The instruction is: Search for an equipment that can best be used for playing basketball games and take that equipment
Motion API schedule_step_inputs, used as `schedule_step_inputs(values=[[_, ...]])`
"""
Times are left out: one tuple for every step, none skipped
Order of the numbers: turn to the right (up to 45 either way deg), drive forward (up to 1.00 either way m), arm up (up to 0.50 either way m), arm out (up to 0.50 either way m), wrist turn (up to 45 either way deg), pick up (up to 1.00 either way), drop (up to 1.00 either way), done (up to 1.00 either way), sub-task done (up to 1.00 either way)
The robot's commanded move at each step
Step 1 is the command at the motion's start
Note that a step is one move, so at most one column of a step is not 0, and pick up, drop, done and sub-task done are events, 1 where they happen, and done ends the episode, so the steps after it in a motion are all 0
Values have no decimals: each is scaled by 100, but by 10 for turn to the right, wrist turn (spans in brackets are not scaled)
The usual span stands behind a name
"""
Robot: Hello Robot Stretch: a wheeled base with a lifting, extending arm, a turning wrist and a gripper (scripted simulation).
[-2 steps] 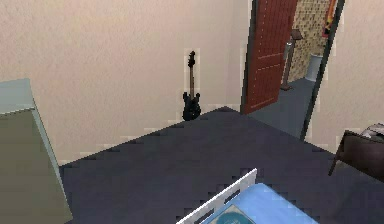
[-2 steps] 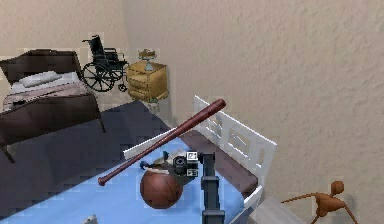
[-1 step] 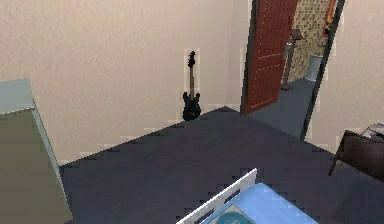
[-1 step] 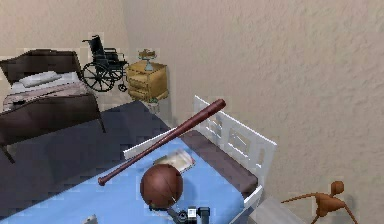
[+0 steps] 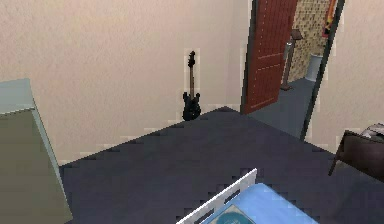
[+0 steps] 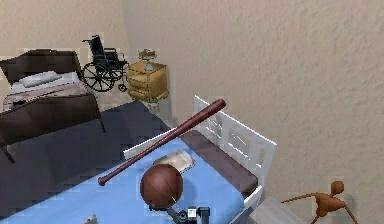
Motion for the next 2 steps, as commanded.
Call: schedule_step_inputs(values=[[0,0,10,0,0,0,0,0,0],[0,0,0,0,0,0,0,100,0]])
